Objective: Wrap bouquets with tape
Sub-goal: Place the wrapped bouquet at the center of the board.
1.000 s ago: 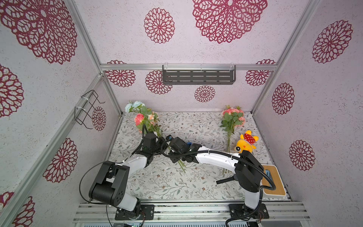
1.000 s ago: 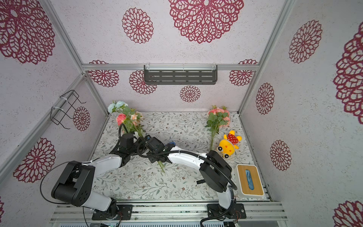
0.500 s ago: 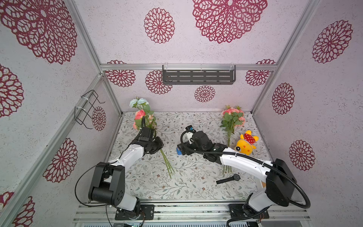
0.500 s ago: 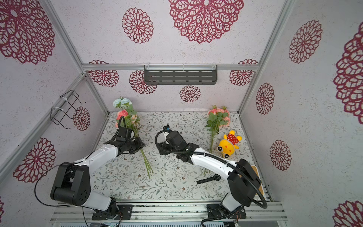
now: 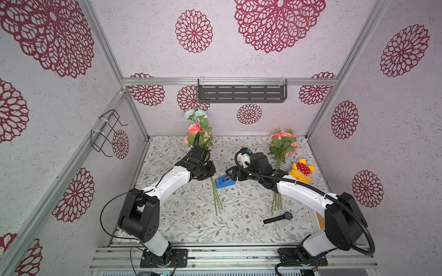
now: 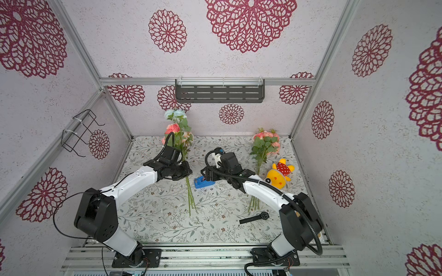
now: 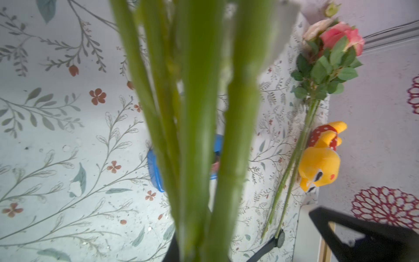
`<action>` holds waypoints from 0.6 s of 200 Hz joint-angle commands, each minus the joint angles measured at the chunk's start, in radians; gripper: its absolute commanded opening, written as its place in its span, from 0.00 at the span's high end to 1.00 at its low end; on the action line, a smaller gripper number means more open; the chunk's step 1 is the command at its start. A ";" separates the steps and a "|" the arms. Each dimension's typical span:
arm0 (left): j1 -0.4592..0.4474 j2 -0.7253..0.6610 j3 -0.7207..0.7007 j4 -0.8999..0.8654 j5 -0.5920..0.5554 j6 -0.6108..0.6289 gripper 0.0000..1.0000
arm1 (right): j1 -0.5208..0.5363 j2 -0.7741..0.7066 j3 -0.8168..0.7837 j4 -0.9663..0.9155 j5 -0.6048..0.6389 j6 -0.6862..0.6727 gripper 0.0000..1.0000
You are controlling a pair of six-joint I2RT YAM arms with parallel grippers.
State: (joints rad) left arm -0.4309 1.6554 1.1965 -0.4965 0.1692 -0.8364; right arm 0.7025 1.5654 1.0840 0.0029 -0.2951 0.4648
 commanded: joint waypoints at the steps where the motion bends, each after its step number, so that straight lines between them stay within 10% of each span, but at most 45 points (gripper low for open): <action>1: 0.007 -0.002 -0.009 -0.014 -0.058 -0.014 1.00 | 0.042 0.035 0.034 0.047 -0.122 0.019 0.20; 64: 0.008 -0.007 -0.026 0.080 0.021 -0.075 1.00 | 0.117 0.243 0.197 -0.004 -0.154 -0.011 0.27; 120: 0.008 -0.036 -0.080 0.134 0.051 -0.131 1.00 | 0.118 0.322 0.273 0.033 -0.091 0.035 0.58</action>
State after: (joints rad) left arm -0.4221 1.6627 1.1343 -0.4271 0.1997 -0.9440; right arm 0.8227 1.8744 1.3098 -0.0055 -0.4217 0.4747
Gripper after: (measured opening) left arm 0.099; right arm 0.490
